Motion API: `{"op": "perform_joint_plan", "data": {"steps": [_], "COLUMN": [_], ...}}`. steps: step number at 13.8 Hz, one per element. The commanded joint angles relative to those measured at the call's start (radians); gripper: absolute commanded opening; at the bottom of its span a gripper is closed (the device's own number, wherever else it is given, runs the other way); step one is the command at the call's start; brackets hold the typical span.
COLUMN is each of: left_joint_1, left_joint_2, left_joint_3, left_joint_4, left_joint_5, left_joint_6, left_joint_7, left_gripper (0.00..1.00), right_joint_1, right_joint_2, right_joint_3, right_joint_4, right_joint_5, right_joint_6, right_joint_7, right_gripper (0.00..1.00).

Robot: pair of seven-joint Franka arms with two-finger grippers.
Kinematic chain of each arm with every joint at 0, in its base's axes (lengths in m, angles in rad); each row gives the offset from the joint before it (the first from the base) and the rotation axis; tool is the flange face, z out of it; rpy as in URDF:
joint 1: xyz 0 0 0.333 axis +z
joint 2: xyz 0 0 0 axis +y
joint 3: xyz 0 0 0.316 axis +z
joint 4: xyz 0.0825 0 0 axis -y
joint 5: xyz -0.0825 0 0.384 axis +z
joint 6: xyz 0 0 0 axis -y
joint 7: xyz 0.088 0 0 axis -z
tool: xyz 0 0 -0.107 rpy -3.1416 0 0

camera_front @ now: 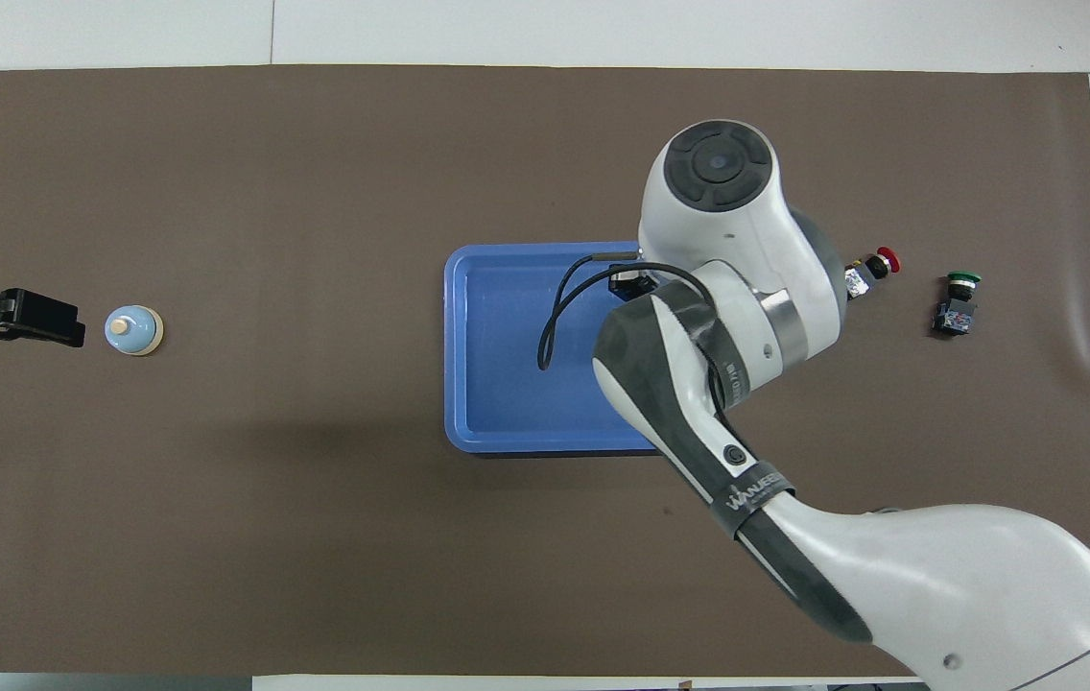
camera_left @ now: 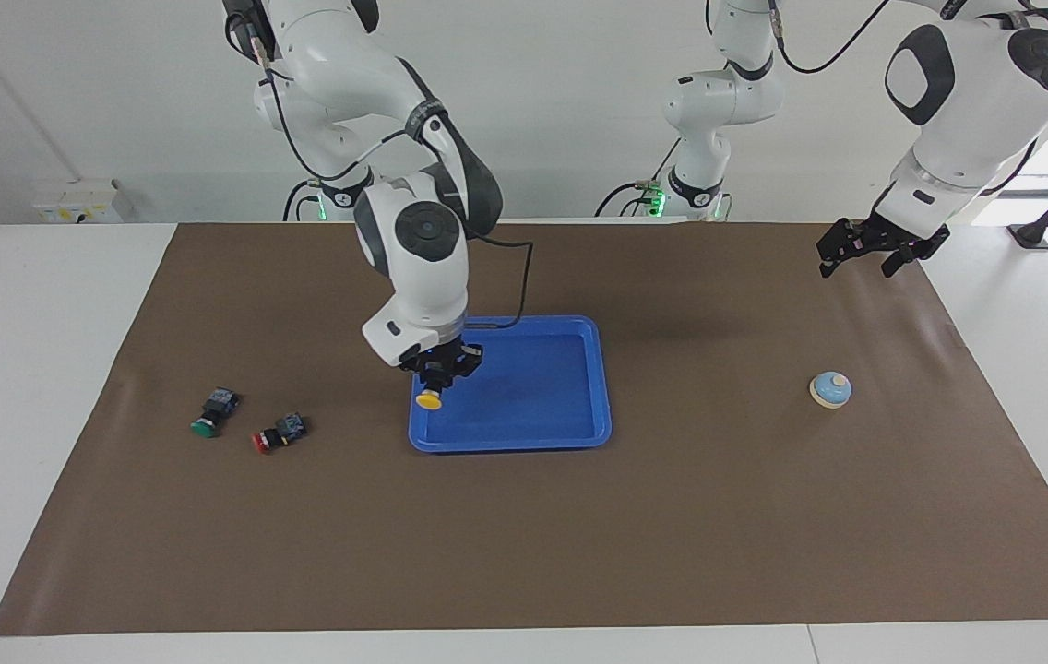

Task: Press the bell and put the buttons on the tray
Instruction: 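Carry the yellow button into the tray and release it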

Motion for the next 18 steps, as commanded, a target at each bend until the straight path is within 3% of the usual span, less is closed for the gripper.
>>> {"op": "perform_joint_plan", "data": {"steps": [1, 4, 7, 8, 9, 14, 18], "left_joint_1": [-0.005, -0.005, -0.005, -0.005, -0.005, -0.005, -0.005], "left_joint_2": [-0.013, -0.013, -0.013, -0.013, -0.013, -0.013, -0.013], "left_joint_3": [0.006, 0.006, 0.006, 0.006, 0.006, 0.006, 0.006], "left_joint_4": [-0.004, -0.004, -0.004, -0.004, -0.004, -0.004, -0.004], "left_joint_5": [-0.014, -0.014, -0.014, -0.014, -0.014, -0.014, -0.014], "left_joint_6": [0.009, 0.009, 0.007, 0.007, 0.007, 0.007, 0.009], "left_joint_7": [-0.006, -0.006, -0.006, -0.006, -0.006, -0.006, -0.006], "left_gripper": [1.0, 1.0, 1.0, 1.0, 1.0, 1.0, 1.0], "right_joint_1": [-0.001, 0.02, 0.02, 0.02, 0.02, 0.005, -0.05], "right_joint_2": [-0.012, -0.039, -0.043, -0.043, -0.043, -0.079, -0.193], "right_joint_3": [-0.002, -0.002, -0.002, -0.002, -0.002, -0.002, -0.003], "right_joint_4": [-0.091, -0.212, -0.231, -0.231, -0.222, -0.2, -0.206], "right_joint_5": [0.006, 0.006, 0.009, 0.014, 0.014, 0.014, 0.015], "right_joint_6": [0.085, 0.192, 0.194, 0.196, 0.187, 0.205, 0.171], "right_joint_7": [-0.08, -0.079, -0.062, -0.03, 0.007, 0.009, -0.06], "right_gripper": [0.0, 0.0, 0.0, 0.69, 1.0, 1.0, 1.0]}}
